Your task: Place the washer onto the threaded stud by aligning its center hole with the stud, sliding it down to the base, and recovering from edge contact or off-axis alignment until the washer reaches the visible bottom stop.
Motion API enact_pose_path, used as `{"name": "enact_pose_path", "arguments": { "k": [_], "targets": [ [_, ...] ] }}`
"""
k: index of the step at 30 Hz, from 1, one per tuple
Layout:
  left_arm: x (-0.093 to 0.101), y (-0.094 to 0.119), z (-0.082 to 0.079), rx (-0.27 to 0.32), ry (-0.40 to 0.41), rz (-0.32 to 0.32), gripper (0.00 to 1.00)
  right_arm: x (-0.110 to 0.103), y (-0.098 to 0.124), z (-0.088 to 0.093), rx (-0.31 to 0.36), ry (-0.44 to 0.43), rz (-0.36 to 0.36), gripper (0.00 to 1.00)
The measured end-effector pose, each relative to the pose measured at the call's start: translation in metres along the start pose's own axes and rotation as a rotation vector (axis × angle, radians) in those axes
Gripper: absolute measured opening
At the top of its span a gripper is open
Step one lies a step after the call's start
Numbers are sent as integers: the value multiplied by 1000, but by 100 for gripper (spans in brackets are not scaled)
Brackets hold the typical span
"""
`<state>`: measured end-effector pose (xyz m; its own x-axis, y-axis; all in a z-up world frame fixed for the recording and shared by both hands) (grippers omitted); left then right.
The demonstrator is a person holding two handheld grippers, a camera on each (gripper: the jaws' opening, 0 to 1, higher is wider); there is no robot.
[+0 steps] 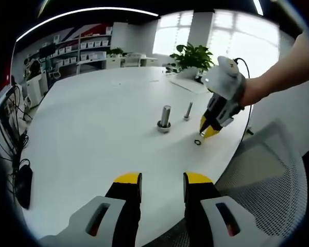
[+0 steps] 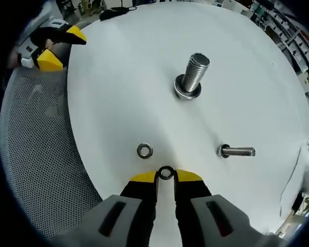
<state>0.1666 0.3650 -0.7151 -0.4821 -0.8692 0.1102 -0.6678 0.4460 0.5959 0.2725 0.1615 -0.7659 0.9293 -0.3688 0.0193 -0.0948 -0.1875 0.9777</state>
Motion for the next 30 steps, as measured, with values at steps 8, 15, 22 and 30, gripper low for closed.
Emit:
{"name": "enact_pose_path", "arguments": {
  "k": [8, 15, 22, 30],
  "targets": [
    [-1, 0, 0, -1, 4, -4, 30, 28, 15, 1, 37, -82, 22, 14],
    [-2, 0, 0, -1, 9, -6, 30, 44, 28, -5, 71, -100, 46, 14],
    [-1, 0, 0, 0, 6, -4, 30, 52, 40, -13, 93, -111, 48, 14],
    [-2, 0, 1, 0, 10, -8, 30, 59, 50, -24, 122, -79, 72, 14]
  ]
}}
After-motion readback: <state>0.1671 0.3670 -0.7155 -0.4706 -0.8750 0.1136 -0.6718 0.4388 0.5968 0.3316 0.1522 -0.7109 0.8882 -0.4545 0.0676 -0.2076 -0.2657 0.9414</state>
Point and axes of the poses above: the point that each gripper's makers call its tool centre point, and the gripper's own axes: y roughly backward along the fingers, x roughly to its right, z roughly out of its underside, the point moved 3 cm from there along y, roughly backward along the fingers, and after that the axes turned 4 degrees about -y, right-handed, at the moved point
